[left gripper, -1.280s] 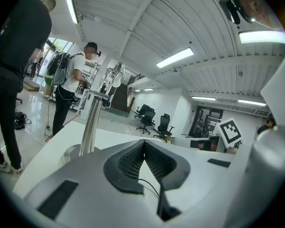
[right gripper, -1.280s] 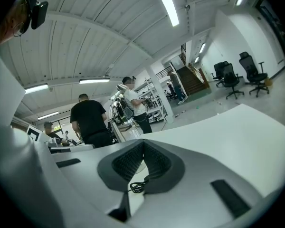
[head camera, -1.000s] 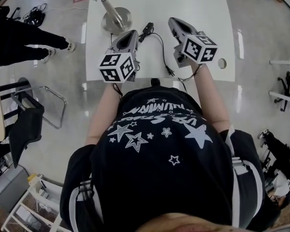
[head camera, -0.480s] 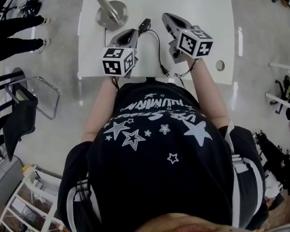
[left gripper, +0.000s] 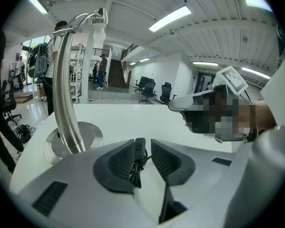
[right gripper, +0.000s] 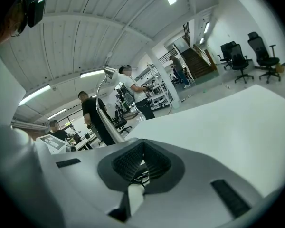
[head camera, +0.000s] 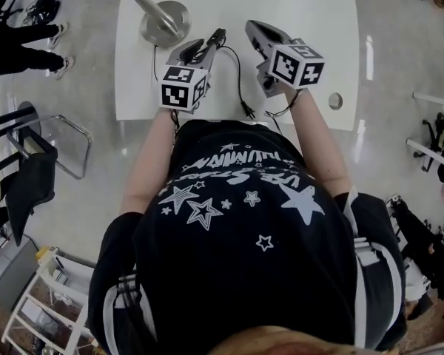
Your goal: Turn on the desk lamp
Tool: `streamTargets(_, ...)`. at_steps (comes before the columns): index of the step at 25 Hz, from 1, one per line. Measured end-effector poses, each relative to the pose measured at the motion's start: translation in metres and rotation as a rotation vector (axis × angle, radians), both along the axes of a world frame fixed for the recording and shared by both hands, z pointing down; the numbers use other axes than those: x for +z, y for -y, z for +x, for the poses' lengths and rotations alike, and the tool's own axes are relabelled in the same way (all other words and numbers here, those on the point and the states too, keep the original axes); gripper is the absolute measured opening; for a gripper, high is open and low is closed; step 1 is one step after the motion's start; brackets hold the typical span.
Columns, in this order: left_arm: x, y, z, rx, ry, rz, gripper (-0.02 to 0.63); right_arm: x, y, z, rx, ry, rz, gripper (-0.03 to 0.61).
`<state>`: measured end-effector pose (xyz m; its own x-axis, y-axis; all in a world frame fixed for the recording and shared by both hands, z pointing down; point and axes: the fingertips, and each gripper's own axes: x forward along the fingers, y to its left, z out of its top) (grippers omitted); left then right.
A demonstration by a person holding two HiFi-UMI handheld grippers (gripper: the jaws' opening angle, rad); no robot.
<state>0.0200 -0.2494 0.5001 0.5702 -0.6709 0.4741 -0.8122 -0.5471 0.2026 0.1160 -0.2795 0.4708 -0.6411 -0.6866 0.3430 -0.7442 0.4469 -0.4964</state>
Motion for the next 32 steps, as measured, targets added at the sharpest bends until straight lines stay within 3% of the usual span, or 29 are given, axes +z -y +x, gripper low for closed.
streamTargets(7, 0.020, 0.007, 0.003, 0.028, 0.052, -0.047, 0.155, 0.007, 0.002, 0.000, -0.019, 0.009, -0.024, 0.003)
streamTargets(26, 0.050, 0.019, 0.014, 0.102, 0.123, -0.105, 0.156, 0.020, 0.001, -0.003, -0.017, -0.021, -0.073, 0.003)
streamTargets(32, 0.046, 0.015, 0.014, 0.111, 0.104, -0.124, 0.156, 0.019, -0.001, -0.011, -0.031, -0.027, -0.080, 0.003)
